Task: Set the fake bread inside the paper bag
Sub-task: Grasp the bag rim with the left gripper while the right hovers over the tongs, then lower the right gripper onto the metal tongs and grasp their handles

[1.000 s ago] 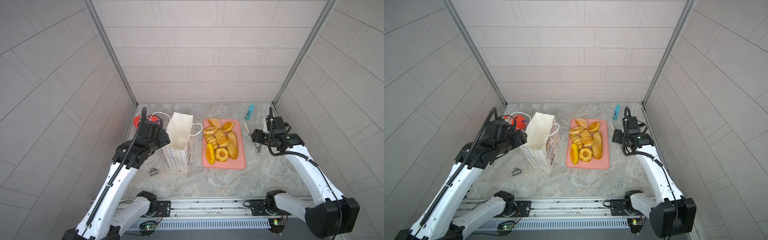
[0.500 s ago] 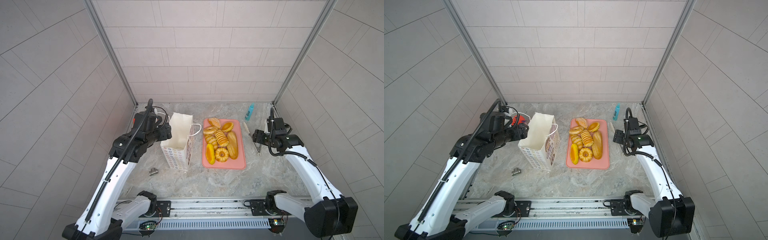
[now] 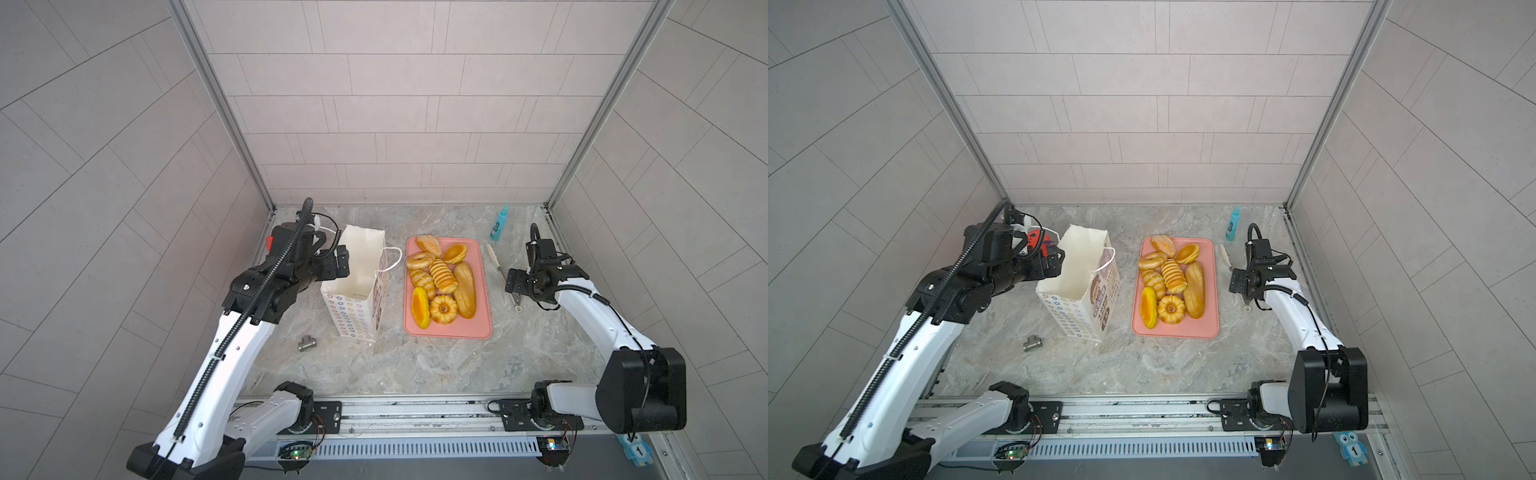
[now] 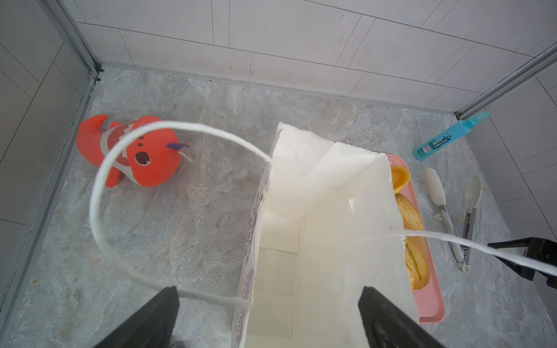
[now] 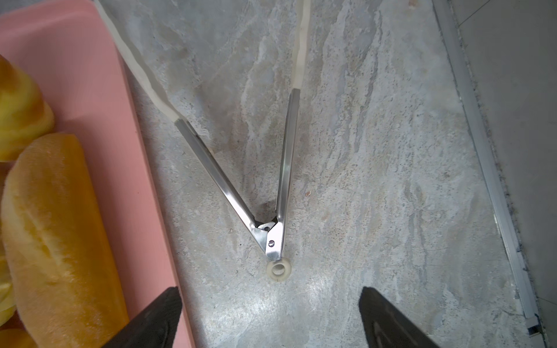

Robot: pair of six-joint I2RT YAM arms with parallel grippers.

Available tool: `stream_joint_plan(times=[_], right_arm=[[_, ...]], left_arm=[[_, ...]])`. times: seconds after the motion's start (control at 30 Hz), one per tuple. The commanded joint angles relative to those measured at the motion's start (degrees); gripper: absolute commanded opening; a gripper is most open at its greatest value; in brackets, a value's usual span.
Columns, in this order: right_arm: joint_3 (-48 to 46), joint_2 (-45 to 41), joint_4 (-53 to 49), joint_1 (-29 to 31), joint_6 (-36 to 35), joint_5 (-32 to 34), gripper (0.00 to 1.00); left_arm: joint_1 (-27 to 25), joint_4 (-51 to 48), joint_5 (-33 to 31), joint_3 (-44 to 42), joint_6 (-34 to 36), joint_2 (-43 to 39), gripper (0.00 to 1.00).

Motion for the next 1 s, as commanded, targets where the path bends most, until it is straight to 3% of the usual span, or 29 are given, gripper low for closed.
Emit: stream_joint_plan(times=[0.0, 0.33, 0.97], right_arm=[[0.23, 2.68, 0.35, -0.37, -1.27, 2.16, 0.92], [4.31, 15.42, 0.42, -0.33, -1.19, -0.02, 0.94], [9.55, 27.24, 5.45, -1.7, -0.8, -1.84, 0.78]], left_arm=[[-0.05, 2.55, 0.87, -1.52, 0.45, -2.53, 1.0], [0.2, 4.38, -0.38, -4.24, 1.36, -6.96, 1.0], [0.28, 4.14, -0.01, -6.26, 1.14, -8.28, 1.0]])
